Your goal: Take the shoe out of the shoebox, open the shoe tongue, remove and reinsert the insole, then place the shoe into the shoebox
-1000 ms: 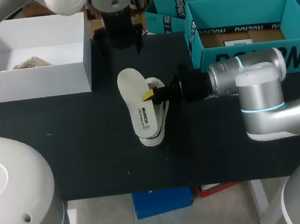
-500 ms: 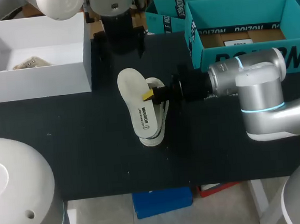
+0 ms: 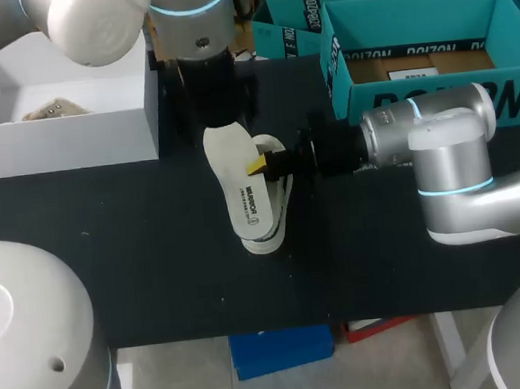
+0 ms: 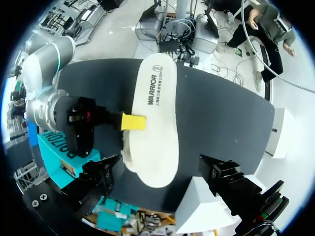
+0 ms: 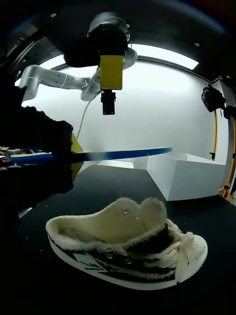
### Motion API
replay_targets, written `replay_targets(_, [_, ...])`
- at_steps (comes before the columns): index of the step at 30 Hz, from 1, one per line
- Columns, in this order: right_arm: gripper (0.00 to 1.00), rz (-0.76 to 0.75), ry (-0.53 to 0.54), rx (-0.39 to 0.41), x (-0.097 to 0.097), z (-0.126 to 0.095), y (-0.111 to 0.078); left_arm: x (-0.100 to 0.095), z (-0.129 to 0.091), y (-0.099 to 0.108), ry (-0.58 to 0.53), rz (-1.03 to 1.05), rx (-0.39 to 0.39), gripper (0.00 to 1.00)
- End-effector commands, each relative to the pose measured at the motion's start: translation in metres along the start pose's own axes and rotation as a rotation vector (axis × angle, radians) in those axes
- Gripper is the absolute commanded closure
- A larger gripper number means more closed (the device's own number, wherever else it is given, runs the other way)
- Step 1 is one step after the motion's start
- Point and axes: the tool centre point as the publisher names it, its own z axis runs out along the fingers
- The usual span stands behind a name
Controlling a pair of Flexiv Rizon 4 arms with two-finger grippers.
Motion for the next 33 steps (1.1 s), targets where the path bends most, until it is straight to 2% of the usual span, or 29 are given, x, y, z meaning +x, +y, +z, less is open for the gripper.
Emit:
replay_targets(1, [1.00,0.000,-0.001,-0.003,-0.001,0.002,0.000,0.006,-0.003,-0.018,-0.013,0.004,-0.035,0.00])
replay_targets(12, [1.00,0.000,-0.001,-0.003,-0.001,0.002,0.000,0.004,-0.007,-0.060,-0.036,0.044,-0.029,0.00])
replay_targets(26, [1.00,0.000,-0.001,-0.003,-0.001,0.002,0.000,0.009,-0.006,-0.090,-0.060,0.059,-0.013,0.00])
replay_targets(30, [1.00,0.000,-0.001,-0.003,-0.001,0.002,0.000,0.018,-0.005,-0.088,-0.184,0.070,0.049,0.00])
replay_targets(33, [1.00,0.000,-0.001,-0.003,-0.001,0.002,0.000,0.030,-0.006,-0.084,-0.329,0.076,0.093,0.00])
